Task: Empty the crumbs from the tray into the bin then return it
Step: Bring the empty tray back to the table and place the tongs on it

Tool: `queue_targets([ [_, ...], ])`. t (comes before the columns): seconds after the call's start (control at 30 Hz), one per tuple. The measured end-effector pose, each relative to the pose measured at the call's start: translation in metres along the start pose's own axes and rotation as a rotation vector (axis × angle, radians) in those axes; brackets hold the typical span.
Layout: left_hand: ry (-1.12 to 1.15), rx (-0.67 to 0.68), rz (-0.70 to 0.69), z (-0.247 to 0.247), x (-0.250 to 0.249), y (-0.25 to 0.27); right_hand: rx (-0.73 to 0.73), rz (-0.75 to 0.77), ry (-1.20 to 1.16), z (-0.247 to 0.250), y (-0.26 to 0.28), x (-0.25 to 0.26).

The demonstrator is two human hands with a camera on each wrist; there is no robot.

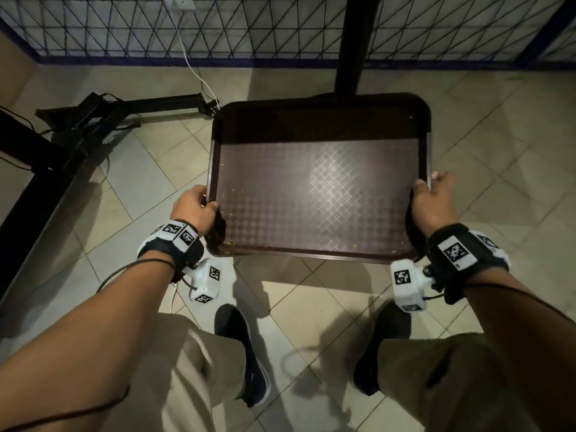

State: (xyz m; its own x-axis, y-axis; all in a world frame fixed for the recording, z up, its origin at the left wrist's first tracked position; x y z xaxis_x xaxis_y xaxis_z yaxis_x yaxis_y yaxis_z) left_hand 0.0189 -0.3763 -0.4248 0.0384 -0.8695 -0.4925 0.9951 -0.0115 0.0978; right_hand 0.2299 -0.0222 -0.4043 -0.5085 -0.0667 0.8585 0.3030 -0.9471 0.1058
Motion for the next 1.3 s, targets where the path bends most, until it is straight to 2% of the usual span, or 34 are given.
queue_targets([
  [0.1, -0.019, 0.006, 0.000, 0.002, 0.000, -0.002, 0.028, -0.010, 0.038, 0.000, -0.006, -0.007],
  [0.37, -0.136, -0.003, -0.072, -0.030, 0.001, -0.014, 0.100, 0.074, 0.379, -0.026, -0.037, -0.054],
  [0.43, -0.195, 0.025, -0.099, -0.037, -0.001, -0.008, 0.124, 0.053, 0.448, -0.024, -0.039, -0.066],
  [0.67, -0.239, 0.115, -0.119, -0.001, -0.017, 0.042, 0.280, -0.061, 0.587, 0.038, -0.024, -0.066],
  [0.87, -0.242, 0.175, -0.071, 0.076, -0.039, 0.098, 0.298, -0.124, 0.607, 0.119, 0.020, -0.012],
  [1.03, -0.243, 0.213, -0.026, 0.163, -0.069, 0.130, 0.265, -0.146, 0.547, 0.187, 0.065, 0.065],
  [1.3, -0.234, 0.215, -0.062, 0.281, -0.120, 0.167, 0.254, -0.152, 0.532, 0.272, 0.106, 0.176],
])
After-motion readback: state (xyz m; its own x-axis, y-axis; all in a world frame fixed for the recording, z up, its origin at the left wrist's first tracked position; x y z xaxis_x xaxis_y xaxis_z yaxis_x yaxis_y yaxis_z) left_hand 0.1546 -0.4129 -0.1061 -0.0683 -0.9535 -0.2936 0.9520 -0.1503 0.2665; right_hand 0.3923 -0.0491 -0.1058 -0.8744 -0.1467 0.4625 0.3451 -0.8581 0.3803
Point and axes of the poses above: each hand's wrist, its own y-axis away from the middle knuckle, its own z-axis out of the back of the hand, x = y × z, the point moved 3 cm from there along -y, towards the middle knuckle, and after that the axes turned 15 degrees about -x, right-handed, at the moved point
